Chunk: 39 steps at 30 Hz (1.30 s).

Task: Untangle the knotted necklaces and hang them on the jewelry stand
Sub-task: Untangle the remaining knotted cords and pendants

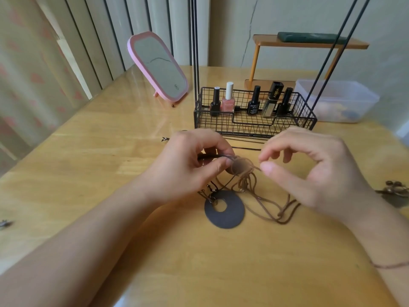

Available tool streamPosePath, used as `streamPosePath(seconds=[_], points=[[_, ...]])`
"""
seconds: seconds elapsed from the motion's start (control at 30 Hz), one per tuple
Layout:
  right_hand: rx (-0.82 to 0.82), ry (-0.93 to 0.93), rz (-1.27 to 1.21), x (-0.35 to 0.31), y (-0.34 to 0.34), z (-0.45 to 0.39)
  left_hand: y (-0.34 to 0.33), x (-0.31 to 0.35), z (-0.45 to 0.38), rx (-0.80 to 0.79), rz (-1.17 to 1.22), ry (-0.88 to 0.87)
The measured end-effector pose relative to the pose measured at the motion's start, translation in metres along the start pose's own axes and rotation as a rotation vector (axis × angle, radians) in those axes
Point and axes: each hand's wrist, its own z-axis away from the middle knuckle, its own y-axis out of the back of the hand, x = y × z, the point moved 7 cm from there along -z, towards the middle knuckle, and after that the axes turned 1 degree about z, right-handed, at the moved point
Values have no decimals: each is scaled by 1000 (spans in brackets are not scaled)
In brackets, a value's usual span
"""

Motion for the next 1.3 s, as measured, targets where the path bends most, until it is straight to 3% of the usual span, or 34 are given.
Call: streamPosePath(seconds=[0.23, 0.33, 0.4, 0.53, 0.63, 0.8, 0.9, 0.97, 1.13, 1.2, 1.3], points=[[-94, -190, 163, 13, -20, 4, -6, -10, 0, 1, 260, 149], [-133, -262, 110, 16, -25, 5, -11, -12, 0, -24, 384, 180], [-158, -314, -49, 17, -27, 3, -13, -16, 0, -17, 489, 223], [-138, -466, -634, 25, -19, 1, -10, -23, -2, 23, 578, 293], [-146, -442, -757, 28, -7, 1, -9, -28, -2, 23, 535, 317], [-110, -425, -680, 34, 5, 2, -8, -33, 0, 44, 499, 356], [-185, -452, -621, 36, 10, 3, -4, -35, -1, 78, 481, 375], [-248, -496, -556, 39, 5, 6, -1, -38, 0, 108, 464, 397], [-213, -656, -493, 48, -1, 10, 10, -43, 1, 213, 362, 440], [-287, -717, -340, 54, -2, 16, 17, -50, 3, 261, 281, 453], [-246, -706, -106, 64, 11, 14, 27, -62, 6, 359, 224, 522]])
